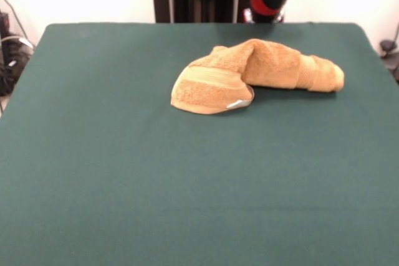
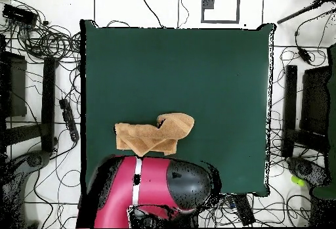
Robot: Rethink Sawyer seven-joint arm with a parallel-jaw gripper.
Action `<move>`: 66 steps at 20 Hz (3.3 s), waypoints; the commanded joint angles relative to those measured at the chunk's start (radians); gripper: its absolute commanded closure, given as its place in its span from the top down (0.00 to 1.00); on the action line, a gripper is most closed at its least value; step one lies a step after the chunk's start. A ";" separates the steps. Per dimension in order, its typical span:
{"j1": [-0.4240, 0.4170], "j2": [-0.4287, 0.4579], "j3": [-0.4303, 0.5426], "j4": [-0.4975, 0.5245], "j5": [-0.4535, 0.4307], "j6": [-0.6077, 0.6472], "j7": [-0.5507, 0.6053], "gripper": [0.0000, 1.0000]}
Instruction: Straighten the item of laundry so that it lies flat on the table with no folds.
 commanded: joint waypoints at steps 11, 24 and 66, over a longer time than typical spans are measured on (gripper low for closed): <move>-0.029 -0.541 0.032 0.151 0.015 0.494 0.294 1.00; 0.072 -0.227 0.002 -0.191 0.108 0.409 0.313 1.00; 0.113 -0.613 -0.027 -0.104 -0.030 0.433 0.416 1.00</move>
